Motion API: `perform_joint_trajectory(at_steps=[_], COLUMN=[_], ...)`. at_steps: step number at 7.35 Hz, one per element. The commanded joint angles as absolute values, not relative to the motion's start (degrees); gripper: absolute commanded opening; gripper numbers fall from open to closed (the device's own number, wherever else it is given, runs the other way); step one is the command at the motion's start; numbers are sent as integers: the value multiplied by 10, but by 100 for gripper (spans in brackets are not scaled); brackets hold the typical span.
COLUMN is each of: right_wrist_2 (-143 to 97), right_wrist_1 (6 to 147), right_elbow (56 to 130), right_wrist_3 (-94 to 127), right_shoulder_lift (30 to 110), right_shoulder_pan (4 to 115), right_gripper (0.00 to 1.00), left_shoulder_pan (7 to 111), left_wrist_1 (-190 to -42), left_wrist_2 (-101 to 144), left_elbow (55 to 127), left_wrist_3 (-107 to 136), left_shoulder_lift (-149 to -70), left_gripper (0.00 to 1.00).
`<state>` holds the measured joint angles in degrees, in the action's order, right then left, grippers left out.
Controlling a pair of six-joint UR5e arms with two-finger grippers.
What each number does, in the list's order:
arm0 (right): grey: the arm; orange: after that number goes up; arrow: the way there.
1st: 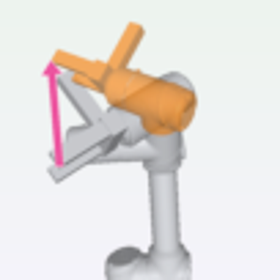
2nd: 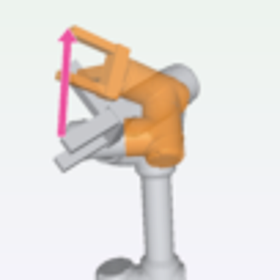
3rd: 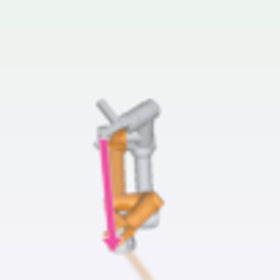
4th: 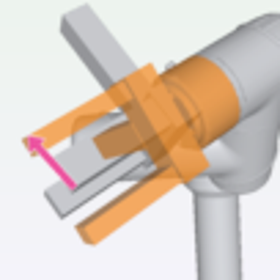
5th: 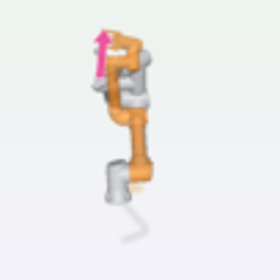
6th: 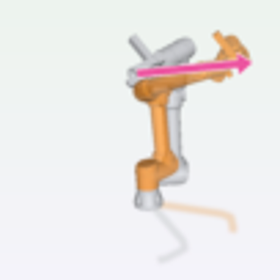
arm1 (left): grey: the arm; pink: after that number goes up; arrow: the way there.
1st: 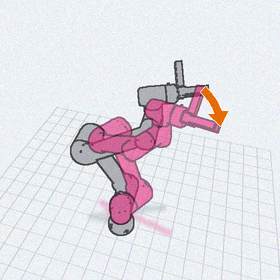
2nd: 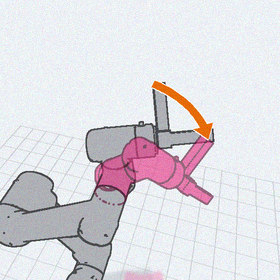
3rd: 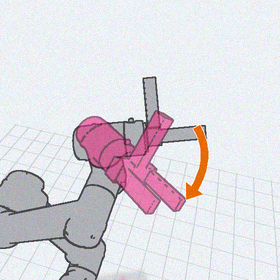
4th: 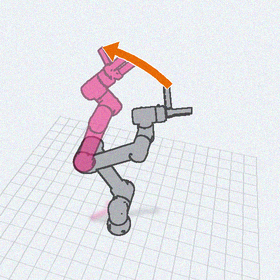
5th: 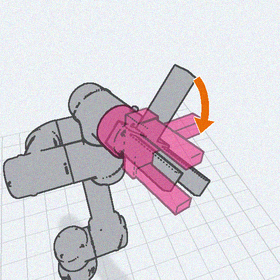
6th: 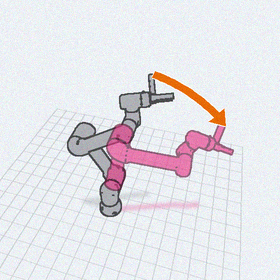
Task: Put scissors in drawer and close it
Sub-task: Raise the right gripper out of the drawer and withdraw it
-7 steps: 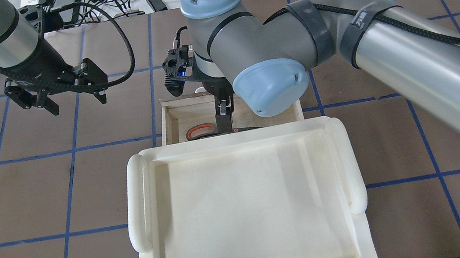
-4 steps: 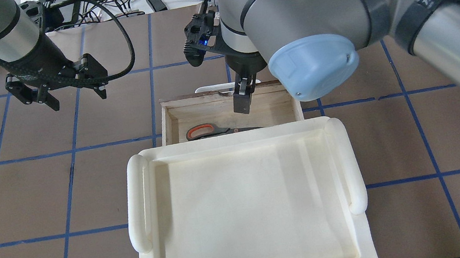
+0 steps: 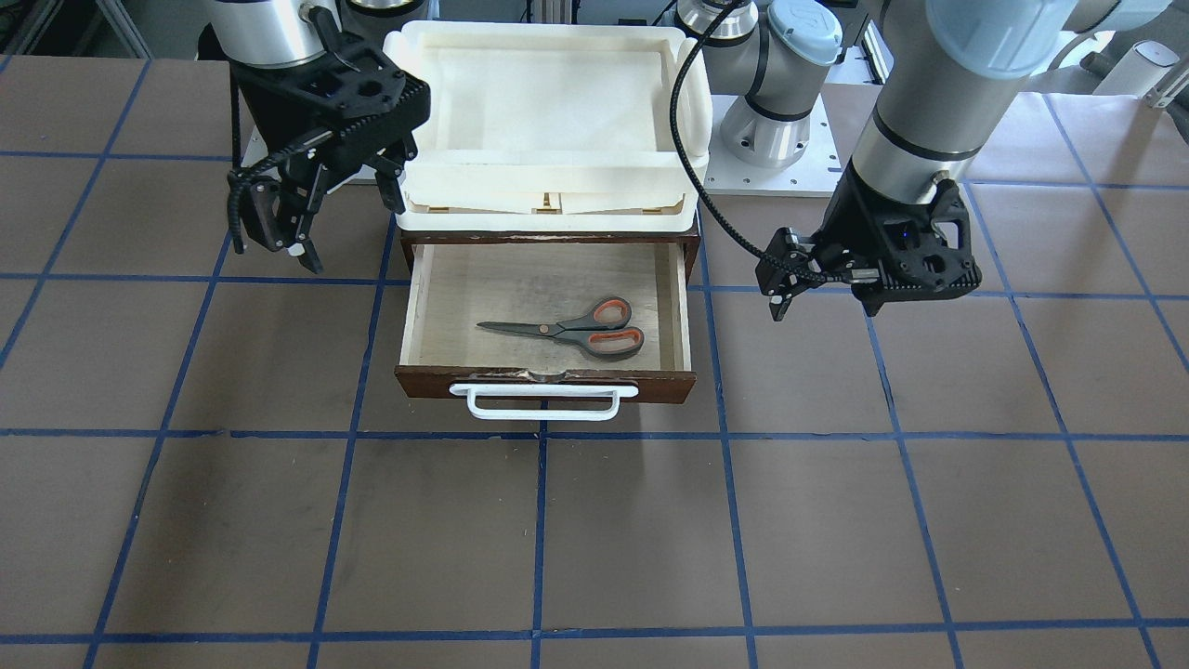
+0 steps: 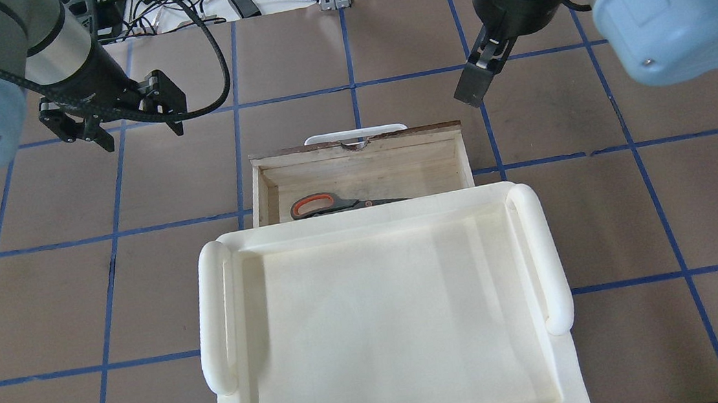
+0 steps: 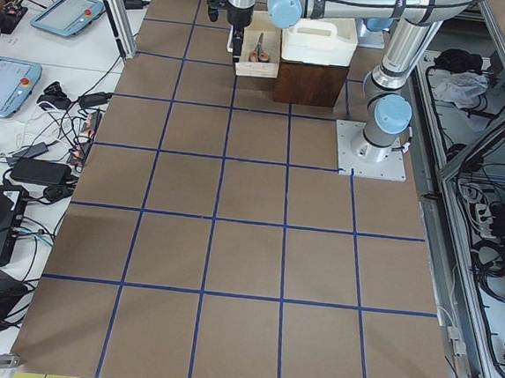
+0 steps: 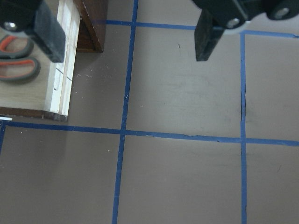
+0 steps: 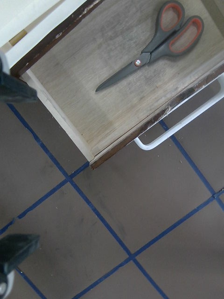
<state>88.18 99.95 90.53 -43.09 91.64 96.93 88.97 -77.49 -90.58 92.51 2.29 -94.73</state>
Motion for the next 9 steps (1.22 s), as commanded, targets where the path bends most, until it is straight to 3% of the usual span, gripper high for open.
perform_joint_trajectory(at_steps=[1,9], right_wrist_2=[882,876], right_wrist_1=[984,911], right_elbow=[906,904], right_wrist_3=[-312,25], right_shoulder_lift=[932,970], right_shoulder_pan=[954,956], right_gripper=[100,100], left_shoulder_pan=[931,1049], left_wrist_1=[-727,-664], left_wrist_2=[-906,-903], left_elbow=[905,827], left_wrist_3=[82,303], left_shoulder_lift=[-998,-1174], left_gripper=[100,100])
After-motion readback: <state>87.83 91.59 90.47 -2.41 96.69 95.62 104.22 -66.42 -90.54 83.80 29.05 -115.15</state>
